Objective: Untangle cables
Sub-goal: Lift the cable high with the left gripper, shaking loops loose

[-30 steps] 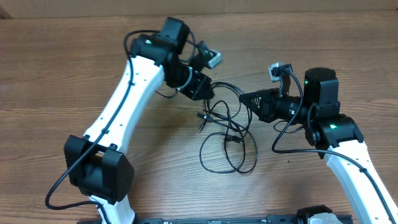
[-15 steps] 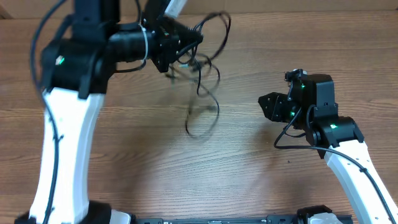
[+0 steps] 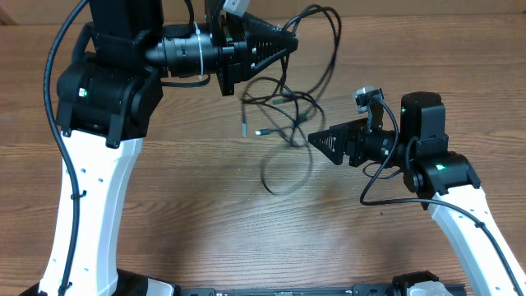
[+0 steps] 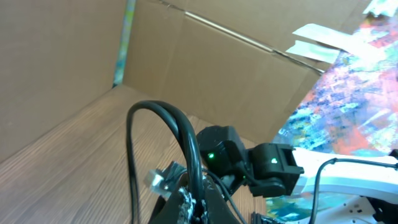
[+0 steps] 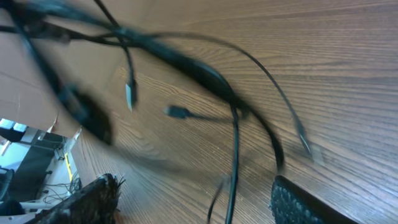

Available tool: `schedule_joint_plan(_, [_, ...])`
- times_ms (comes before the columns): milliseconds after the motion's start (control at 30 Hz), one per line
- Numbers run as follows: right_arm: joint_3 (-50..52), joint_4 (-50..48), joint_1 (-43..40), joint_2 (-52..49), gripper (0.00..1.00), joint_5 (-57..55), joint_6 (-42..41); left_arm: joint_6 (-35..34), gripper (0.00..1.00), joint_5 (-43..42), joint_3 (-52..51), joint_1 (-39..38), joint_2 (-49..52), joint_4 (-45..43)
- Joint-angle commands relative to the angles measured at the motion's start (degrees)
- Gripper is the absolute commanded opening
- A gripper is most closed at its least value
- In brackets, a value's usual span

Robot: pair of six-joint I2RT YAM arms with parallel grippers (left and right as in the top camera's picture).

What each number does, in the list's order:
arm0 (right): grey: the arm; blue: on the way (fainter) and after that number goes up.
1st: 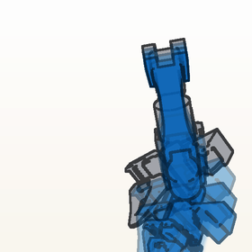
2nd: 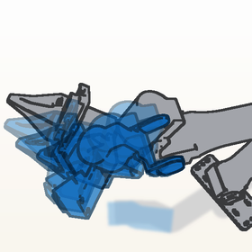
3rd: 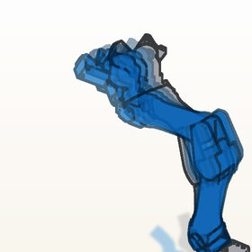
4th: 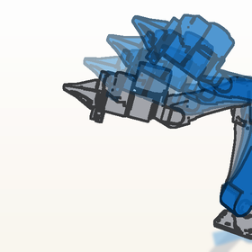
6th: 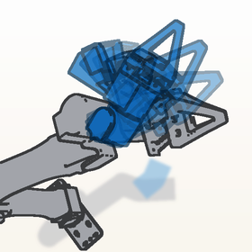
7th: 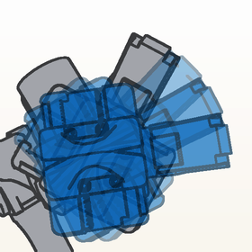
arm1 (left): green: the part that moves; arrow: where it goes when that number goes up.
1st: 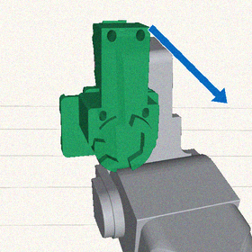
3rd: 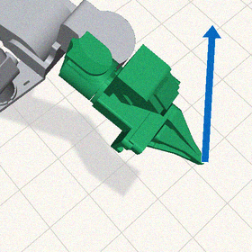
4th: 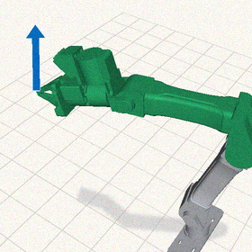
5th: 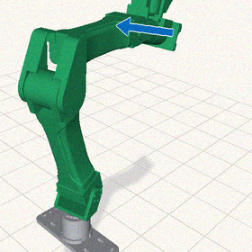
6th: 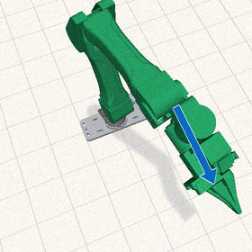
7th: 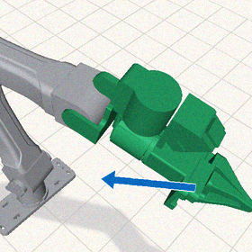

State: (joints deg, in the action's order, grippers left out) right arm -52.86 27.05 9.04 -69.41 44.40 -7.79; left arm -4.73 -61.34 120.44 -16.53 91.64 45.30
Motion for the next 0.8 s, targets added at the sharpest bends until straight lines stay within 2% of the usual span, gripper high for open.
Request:
schedule_joint_plan(0, [-0.02,-1.14,-0.07,0.15,0.79,-0.50,0.81,-3.48,0.04,-3.17,0.33,-0.42,-0.20,-2.45])
schedule_joint_plan(133, [-0.02,-1.49,-0.07,0.15,0.79,-6.99,0.79,-6.73,0.04,-7.23,0.33,-0.42,-0.20,-7.26])
schedule_joint_plan(267, [-0.02,-1.51,-0.07,0.17,0.79,-15.17,0.55,-9.33,0.04,-7.74,0.33,-0.42,-0.22,-10.08])
schedule_joint_plan(367, [-0.02,-1.46,-0.07,0.15,0.69,-21.59,-0.24,-9.49,0.04,-7.72,0.33,-0.37,-0.26,-10.25])
schedule_joint_plan(533, [-0.02,-2.56,-0.07,0.15,0.68,-33.42,-7.04,-9.90,0.04,-7.74,0.33,-0.37,-0.37,-10.62])
schedule_joint_plan(667, [-0.02,-5.38,-0.07,0.11,0.63,-34.51,-7.48,-10.34,0.04,-7.74,0.33,-0.24,-0.70,-11.28])
schedule_joint_plan(733, [-0.02,-6.38,-0.07,-0.20,0.52,-34.88,-7.48,-10.38,0.04,-7.72,0.33,0.09,-1.07,-11.50])
schedule_joint_plan(767, [-0.02,-6.36,-0.07,-0.46,0.41,-36.13,-7.52,-10.36,0.04,-7.74,0.33,0.28,-1.22,-11.50])
